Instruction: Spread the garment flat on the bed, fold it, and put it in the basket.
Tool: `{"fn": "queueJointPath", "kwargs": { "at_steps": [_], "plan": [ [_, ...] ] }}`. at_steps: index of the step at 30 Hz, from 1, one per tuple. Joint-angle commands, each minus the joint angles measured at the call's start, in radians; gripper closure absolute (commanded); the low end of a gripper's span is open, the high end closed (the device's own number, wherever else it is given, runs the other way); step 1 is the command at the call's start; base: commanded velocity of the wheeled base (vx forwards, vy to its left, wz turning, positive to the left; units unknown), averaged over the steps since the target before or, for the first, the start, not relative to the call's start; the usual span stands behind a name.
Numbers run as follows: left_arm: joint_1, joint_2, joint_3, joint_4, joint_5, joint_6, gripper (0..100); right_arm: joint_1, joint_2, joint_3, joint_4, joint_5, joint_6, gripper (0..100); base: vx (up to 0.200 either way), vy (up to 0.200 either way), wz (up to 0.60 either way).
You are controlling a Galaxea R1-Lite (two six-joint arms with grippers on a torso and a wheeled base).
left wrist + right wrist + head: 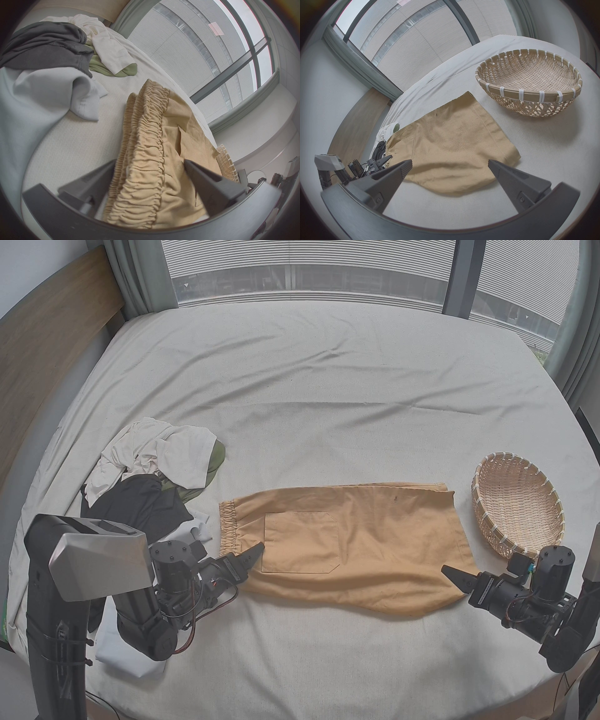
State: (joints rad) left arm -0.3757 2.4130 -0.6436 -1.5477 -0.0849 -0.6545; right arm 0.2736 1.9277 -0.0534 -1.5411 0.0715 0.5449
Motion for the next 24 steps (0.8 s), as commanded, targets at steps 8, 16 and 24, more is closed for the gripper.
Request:
{"fn": "queueJointPath", "kwargs": {
  "at_steps": [8,16,24],
  "plan": [
    [-0.006,-0.126,0.099,0.003,-0.006,-0.039,100,0.009,-0.003,0.010,-0.001,0.001,0.001,0,0.000,0.000,0.00],
    [-0.009,-0.275,0.297,0.041,-0.003,-0.034,100,0.009,-0.001,0.014,-0.001,0.001,0.001,0,0.000,0.000,0.00],
    [0.083,-0.347,0.441,0.032,-0.007,0.018,100,0.009,-0.004,0.015,-0.001,0.002,0.001,0,0.000,0.000,0.00]
  ]
}}
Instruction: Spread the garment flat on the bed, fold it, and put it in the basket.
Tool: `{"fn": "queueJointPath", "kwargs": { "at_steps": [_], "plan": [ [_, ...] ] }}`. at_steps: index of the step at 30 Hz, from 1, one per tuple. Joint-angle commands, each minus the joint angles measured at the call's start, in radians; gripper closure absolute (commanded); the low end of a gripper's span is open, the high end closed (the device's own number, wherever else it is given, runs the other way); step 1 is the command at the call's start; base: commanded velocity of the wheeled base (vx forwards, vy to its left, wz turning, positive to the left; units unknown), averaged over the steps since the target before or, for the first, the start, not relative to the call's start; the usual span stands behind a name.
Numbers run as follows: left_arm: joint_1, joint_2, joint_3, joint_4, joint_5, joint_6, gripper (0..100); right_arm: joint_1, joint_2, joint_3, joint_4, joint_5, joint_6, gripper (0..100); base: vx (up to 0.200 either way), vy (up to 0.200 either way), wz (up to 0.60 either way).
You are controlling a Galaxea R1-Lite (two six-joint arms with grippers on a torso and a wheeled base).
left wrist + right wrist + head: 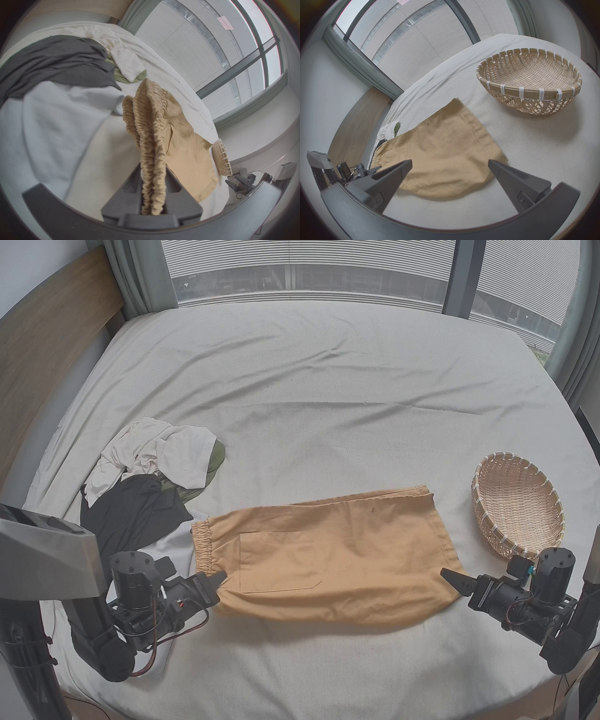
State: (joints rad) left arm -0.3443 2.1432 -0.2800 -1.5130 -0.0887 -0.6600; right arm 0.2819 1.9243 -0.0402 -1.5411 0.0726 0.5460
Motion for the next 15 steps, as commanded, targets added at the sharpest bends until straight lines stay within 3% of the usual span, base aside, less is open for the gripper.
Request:
{"fn": "queueJointPath", "kwargs": {
  "at_steps": [1,10,15],
  "plan": [
    [0.053,-0.082,0.094,-0.003,-0.003,0.023,100,0.000,0.001,0.002,-0.001,0.001,0.000,0,0.000,0.000,0.00],
    [0.134,-0.082,0.131,-0.006,-0.006,0.063,100,0.005,-0.005,0.002,-0.001,0.001,0.000,0,0.000,0.000,0.00],
    [0.108,-0.098,0.133,-0.036,-0.046,0.083,100,0.008,-0.005,0.000,-0.001,0.003,0.003,0,0.000,0.000,0.00]
  ]
}}
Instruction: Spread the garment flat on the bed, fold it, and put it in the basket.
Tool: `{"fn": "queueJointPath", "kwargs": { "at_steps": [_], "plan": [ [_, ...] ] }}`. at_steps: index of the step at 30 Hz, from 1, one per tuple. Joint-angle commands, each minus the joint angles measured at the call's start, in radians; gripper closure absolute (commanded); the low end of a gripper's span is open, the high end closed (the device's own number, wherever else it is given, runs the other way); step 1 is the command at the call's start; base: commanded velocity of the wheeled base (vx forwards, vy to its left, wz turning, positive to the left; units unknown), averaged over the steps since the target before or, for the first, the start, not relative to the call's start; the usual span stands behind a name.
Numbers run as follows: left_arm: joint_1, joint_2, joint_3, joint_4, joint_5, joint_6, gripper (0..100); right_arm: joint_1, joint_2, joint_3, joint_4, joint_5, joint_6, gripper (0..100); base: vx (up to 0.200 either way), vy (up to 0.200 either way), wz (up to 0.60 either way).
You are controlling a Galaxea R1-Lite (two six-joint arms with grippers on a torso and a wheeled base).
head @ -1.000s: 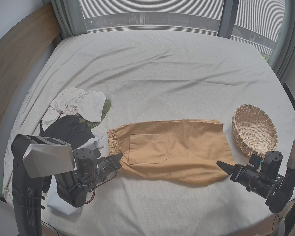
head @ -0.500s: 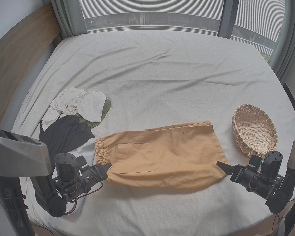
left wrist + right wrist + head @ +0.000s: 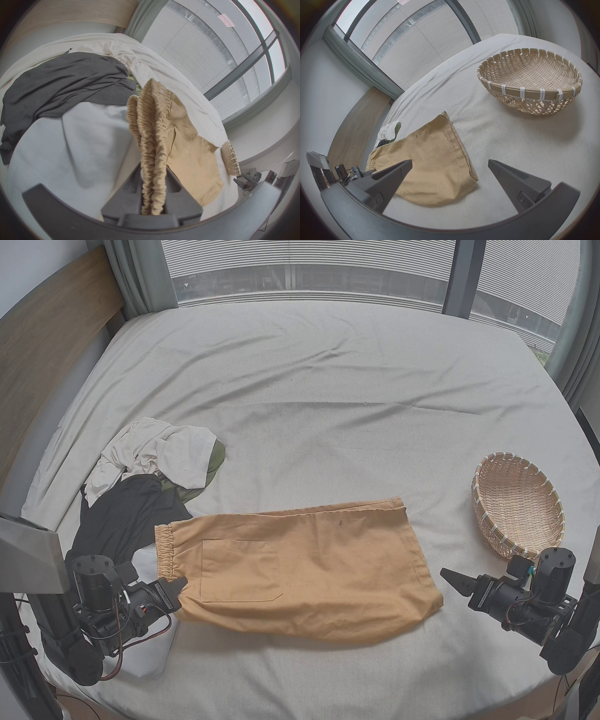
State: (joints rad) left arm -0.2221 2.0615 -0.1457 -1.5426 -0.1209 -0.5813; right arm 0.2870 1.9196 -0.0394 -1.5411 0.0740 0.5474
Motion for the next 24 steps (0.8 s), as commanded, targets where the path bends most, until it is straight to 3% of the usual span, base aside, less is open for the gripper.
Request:
{"fn": "queueJointPath", "kwargs": {
  "at_steps": [1,13,24],
  "plan": [
    [-0.022,-0.024,-0.005,-0.007,-0.017,0.003,100,0.004,-0.001,-0.002,-0.001,0.001,0.002,0,0.000,0.000,0.00],
    [-0.290,-0.055,-0.190,-0.005,-0.029,-0.008,100,0.020,0.004,-0.011,-0.002,0.001,0.051,0,0.000,0.000,0.00],
    [-0.434,0.062,-0.365,-0.004,-0.031,-0.009,100,0.037,-0.004,-0.039,-0.002,0.001,0.117,0,0.000,0.000,0.00]
  ]
}}
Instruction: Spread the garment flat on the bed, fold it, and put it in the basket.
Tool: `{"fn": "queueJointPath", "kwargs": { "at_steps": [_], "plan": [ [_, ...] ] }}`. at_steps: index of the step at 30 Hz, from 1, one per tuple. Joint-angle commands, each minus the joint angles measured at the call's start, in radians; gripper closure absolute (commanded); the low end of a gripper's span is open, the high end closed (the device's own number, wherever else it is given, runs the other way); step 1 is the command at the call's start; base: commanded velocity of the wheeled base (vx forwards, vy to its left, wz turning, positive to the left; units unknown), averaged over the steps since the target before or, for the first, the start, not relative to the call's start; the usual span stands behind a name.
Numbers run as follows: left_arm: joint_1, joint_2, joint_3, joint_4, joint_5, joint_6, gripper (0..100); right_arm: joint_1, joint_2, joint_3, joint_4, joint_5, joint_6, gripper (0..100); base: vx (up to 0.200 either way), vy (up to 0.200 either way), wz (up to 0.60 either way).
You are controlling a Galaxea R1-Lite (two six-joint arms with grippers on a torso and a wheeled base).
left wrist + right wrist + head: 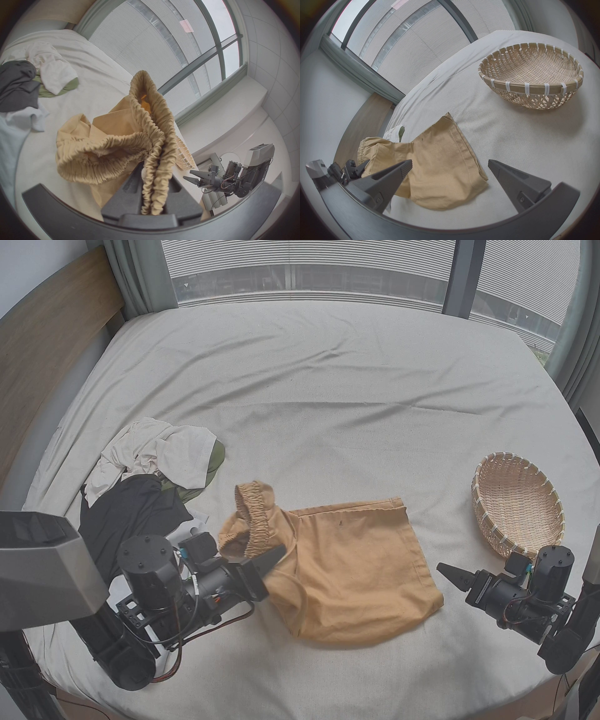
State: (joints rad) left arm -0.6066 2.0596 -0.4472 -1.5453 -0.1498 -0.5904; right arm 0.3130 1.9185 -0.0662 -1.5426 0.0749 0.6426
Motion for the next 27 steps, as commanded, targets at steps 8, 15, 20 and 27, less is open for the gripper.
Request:
{"fn": "queueJointPath", "kwargs": {
  "at_steps": [8,15,20,27],
  "plan": [
    [-0.113,0.143,-0.202,0.001,-0.016,-0.002,100,0.001,-0.016,-0.011,-0.002,0.000,0.028,0,0.000,0.000,0.00],
    [-0.140,0.182,-0.246,0.002,-0.088,-0.003,100,-0.028,-0.053,-0.007,0.001,0.003,0.039,0,0.000,0.000,0.00],
    [-0.150,0.215,-0.295,0.004,-0.088,-0.005,100,-0.032,-0.055,-0.007,-0.001,0.002,0.039,0,0.000,0.000,0.00],
    [-0.160,0.228,-0.327,0.054,-0.090,-0.003,100,-0.029,-0.053,-0.007,-0.001,0.000,0.039,0,0.000,0.000,0.00]
  ]
}}
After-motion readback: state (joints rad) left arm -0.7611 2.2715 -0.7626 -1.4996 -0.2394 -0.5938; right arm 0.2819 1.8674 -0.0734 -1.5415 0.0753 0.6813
